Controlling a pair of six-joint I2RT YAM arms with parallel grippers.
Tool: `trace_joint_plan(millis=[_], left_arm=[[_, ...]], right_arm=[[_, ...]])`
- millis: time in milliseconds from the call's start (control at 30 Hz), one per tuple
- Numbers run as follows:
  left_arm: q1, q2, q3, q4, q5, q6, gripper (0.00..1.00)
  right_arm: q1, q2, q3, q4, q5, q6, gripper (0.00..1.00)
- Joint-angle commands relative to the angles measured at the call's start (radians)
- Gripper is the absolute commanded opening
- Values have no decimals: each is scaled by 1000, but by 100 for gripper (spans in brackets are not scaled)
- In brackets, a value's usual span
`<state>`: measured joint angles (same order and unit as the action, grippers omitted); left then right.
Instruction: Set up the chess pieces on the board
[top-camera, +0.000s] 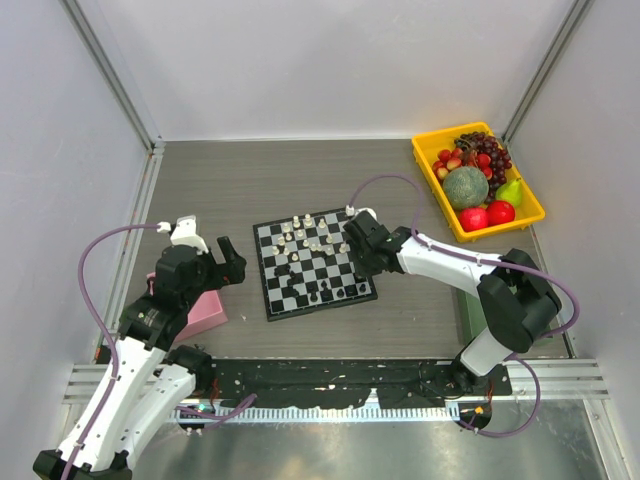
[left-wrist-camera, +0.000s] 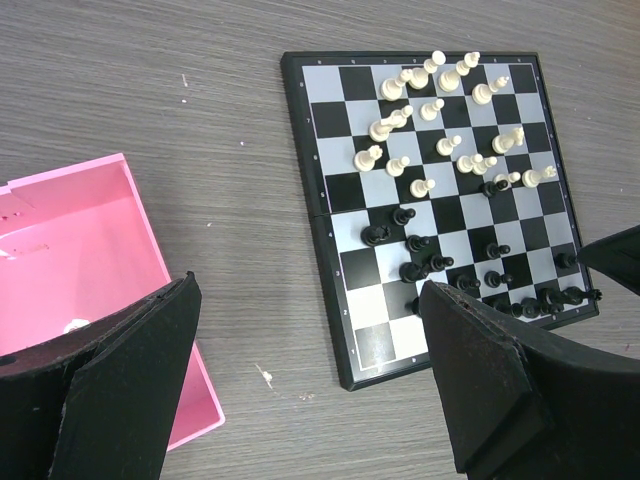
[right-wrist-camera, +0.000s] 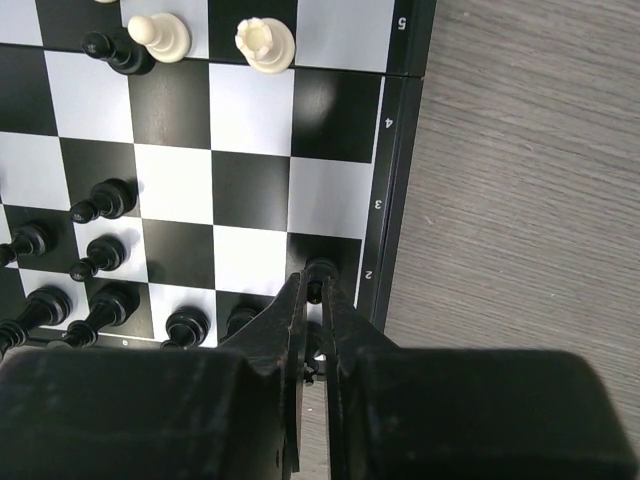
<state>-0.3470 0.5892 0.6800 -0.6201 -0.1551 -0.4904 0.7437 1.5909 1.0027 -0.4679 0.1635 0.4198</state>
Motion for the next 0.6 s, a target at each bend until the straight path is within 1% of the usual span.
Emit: trace_joint_plan(millis=[0,67,100,167,233,367,567], left_arm=[[-1,4,16,30,12,-2,100],[-1,6,18,30,12,-2,99],[-1,6,16,30,12,-2,100],[-1,6,15,31,12,-4,100],[-1,4,13,30,12,-2,99],[-1,3,10,31,12,-2,100],[-1,-6,12,22,3,3,99]], right_arm=[[-1,0,4,22,-7,-4,9],[-3,-5,7,21,-13,-3,13],[-3,-9,8,20,-13,-3,19],[-4,-20,17,20,-9,-9,28],[-4,-26,46,9,1,-13,33],[-3,-13,138,-15,19,-33,38],[-3,76,261,-18,-22,-33,38]])
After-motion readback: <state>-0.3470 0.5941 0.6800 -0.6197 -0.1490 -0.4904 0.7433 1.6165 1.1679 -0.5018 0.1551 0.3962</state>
